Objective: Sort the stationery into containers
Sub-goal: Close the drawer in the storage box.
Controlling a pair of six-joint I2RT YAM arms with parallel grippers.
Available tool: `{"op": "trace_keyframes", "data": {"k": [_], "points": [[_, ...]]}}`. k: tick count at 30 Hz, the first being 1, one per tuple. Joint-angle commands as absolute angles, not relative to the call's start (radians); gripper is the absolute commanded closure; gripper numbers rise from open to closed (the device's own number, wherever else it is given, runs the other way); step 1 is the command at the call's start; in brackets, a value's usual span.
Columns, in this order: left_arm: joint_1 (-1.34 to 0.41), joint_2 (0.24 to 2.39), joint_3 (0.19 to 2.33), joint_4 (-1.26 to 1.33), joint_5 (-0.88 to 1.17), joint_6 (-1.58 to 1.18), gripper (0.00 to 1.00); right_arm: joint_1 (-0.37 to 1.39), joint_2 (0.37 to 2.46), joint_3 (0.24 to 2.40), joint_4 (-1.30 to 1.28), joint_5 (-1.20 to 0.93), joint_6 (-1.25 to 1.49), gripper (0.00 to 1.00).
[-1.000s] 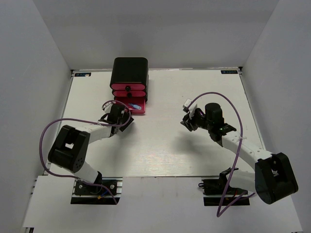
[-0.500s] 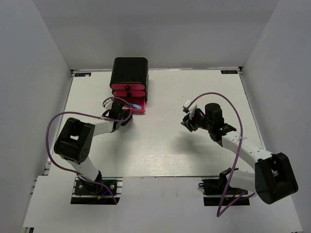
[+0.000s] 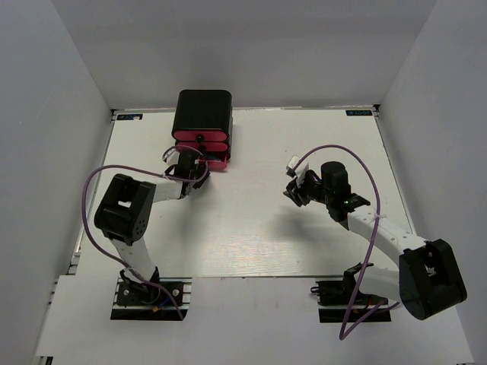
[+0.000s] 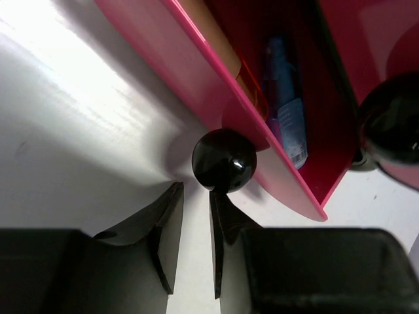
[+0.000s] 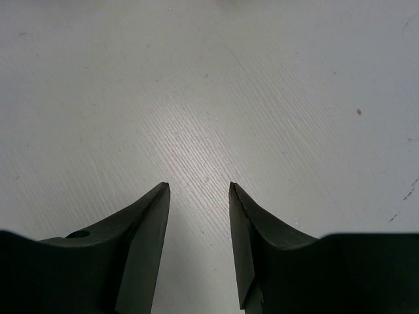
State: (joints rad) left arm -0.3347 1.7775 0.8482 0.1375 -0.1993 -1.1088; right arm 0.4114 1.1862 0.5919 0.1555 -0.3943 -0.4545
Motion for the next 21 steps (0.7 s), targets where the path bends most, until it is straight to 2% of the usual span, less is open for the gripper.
{"op": "trace_keyframes", "data": {"k": [1, 12, 17, 21], "points": [[-0.318, 1.805, 0.906, 0.156, -0.244, -1.144, 0.66, 0.405, 1.183, 0.591, 0.156, -0.399, -0.463, 0.53], [-0.318, 1.907, 1.009, 0.201, -0.235, -1.262, 0.69, 0.405, 1.178, 0.594, 0.15, -0.39, -0.465, 0.53], [-0.318, 1.928, 1.04, 0.222, -0.216, -1.29, 0.68, 0.403, 1.177, 0.592, 0.149, -0.39, -0.468, 0.53], [-0.318, 1.928, 1.049, 0.222, -0.206, -1.299, 0.63, 0.403, 1.178, 0.592, 0.147, -0.39, -0.466, 0.53]]}}
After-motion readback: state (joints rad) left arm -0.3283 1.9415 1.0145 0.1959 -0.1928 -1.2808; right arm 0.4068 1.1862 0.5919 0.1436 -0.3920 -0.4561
